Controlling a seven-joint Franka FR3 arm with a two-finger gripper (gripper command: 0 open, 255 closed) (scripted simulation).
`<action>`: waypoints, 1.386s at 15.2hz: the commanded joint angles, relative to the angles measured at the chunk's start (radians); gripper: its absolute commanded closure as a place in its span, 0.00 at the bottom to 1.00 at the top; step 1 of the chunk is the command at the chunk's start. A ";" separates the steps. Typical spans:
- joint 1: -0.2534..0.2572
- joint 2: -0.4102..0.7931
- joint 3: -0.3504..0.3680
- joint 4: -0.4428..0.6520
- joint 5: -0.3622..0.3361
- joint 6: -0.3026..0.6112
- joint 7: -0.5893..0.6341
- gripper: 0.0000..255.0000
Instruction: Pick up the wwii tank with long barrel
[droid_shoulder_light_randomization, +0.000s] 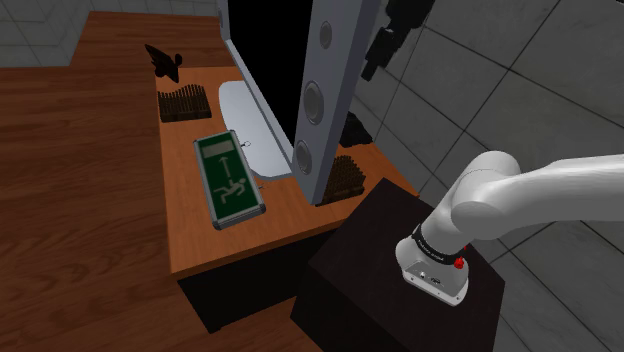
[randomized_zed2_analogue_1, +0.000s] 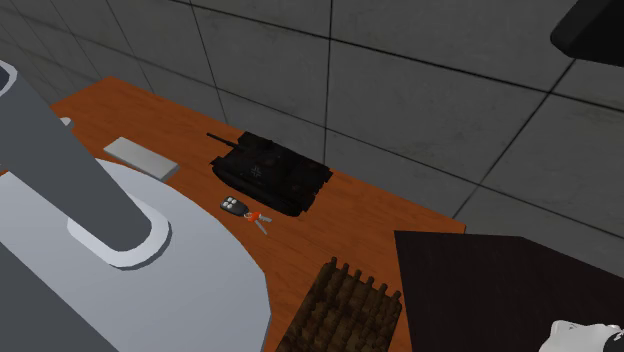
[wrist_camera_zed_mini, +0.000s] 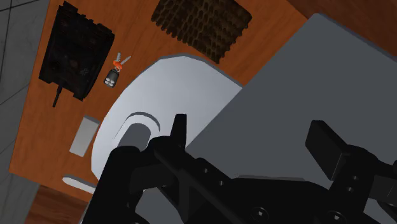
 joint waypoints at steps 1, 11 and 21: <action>0.000 0.000 0.000 0.000 0.000 0.000 0.000 0.00; -0.068 0.317 -0.111 0.082 -0.029 0.169 -0.038 0.00; -0.120 0.665 -0.215 0.260 0.002 0.270 -0.089 0.00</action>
